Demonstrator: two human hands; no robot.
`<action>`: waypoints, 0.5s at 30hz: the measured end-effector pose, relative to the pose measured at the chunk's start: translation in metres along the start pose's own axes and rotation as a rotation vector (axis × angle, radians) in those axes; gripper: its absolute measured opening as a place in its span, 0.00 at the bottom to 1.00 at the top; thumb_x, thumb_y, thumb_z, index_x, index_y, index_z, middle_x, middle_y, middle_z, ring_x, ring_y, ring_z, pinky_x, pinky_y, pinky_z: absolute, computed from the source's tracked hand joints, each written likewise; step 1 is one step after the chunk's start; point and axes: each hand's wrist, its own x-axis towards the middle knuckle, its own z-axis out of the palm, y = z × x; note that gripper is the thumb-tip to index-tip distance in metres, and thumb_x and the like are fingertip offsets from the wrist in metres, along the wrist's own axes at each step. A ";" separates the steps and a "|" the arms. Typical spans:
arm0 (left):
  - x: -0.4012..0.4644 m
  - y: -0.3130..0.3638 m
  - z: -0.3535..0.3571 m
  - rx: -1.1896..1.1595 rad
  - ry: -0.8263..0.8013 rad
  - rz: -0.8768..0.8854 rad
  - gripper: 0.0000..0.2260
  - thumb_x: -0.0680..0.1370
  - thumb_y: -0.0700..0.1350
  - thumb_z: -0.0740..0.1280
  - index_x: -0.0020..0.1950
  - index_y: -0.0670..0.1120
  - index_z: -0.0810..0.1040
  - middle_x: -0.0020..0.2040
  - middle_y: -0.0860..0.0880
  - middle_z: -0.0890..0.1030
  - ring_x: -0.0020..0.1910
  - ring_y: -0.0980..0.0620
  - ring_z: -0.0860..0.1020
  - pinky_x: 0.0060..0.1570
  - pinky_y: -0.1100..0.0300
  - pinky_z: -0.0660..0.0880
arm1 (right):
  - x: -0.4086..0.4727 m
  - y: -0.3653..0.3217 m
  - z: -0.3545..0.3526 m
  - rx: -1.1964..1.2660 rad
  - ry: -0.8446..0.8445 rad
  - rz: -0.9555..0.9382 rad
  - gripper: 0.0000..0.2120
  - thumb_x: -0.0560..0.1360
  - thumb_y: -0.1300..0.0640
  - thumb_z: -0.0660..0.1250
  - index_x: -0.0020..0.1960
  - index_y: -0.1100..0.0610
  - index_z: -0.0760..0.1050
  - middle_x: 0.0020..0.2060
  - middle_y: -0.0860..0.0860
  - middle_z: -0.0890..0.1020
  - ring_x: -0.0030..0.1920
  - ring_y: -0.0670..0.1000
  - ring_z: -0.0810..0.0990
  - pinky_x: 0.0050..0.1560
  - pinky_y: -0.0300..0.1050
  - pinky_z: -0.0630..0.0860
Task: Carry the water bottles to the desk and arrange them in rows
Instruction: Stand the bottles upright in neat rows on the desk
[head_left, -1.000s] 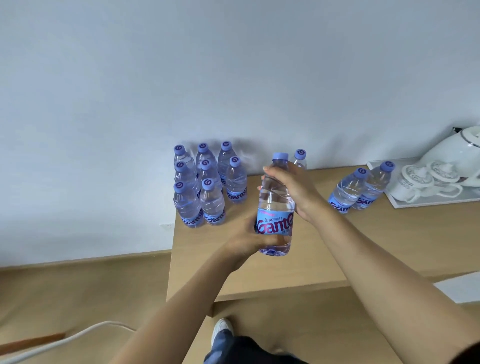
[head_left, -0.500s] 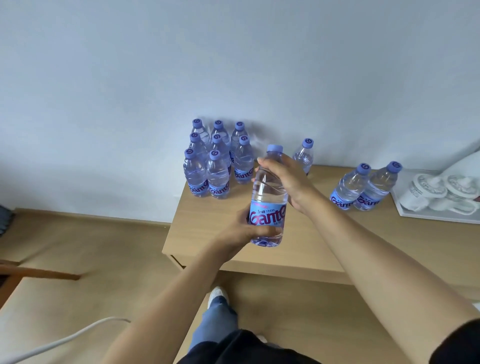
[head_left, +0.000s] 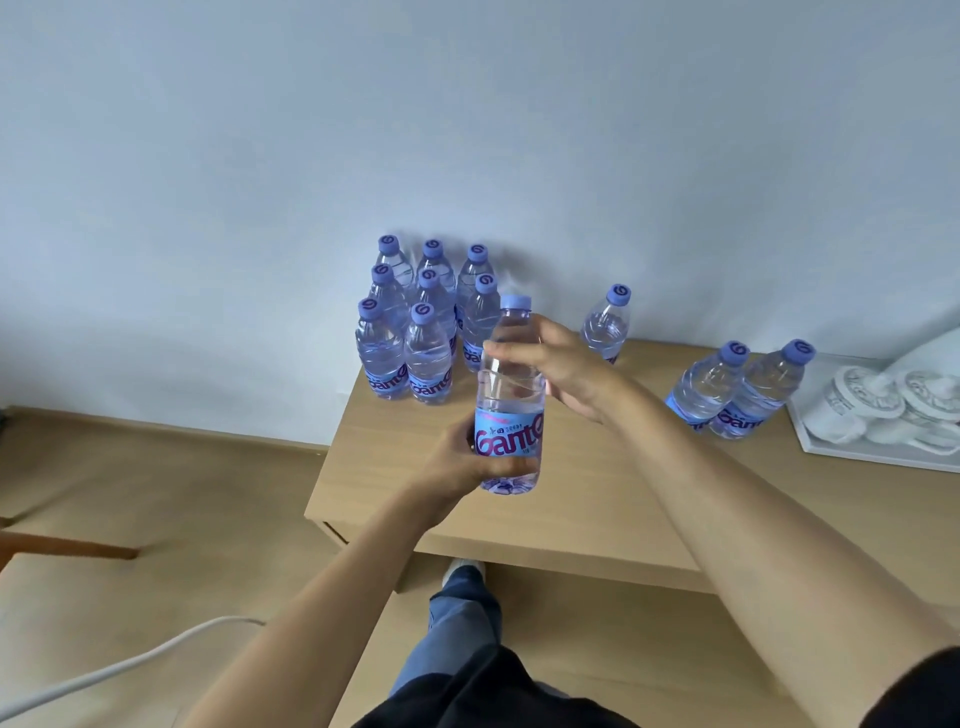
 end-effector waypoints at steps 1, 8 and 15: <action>0.006 -0.002 -0.001 0.016 -0.004 -0.009 0.24 0.65 0.35 0.79 0.58 0.40 0.76 0.50 0.41 0.83 0.48 0.45 0.82 0.51 0.51 0.80 | 0.003 0.002 -0.003 -0.045 0.013 0.002 0.13 0.73 0.59 0.74 0.55 0.56 0.76 0.46 0.47 0.83 0.50 0.49 0.81 0.50 0.42 0.79; 0.052 -0.034 -0.012 0.151 0.047 -0.047 0.25 0.64 0.29 0.78 0.55 0.46 0.75 0.43 0.52 0.82 0.38 0.63 0.81 0.36 0.69 0.76 | 0.022 0.028 -0.022 -0.396 0.003 0.069 0.16 0.70 0.52 0.78 0.55 0.53 0.77 0.43 0.39 0.84 0.44 0.39 0.80 0.41 0.36 0.76; 0.099 -0.072 -0.022 0.164 0.256 -0.040 0.35 0.58 0.29 0.80 0.61 0.44 0.73 0.52 0.47 0.78 0.50 0.48 0.80 0.47 0.55 0.80 | 0.048 0.064 -0.017 -0.458 0.113 0.058 0.24 0.68 0.55 0.80 0.60 0.57 0.77 0.54 0.54 0.84 0.54 0.51 0.81 0.58 0.49 0.76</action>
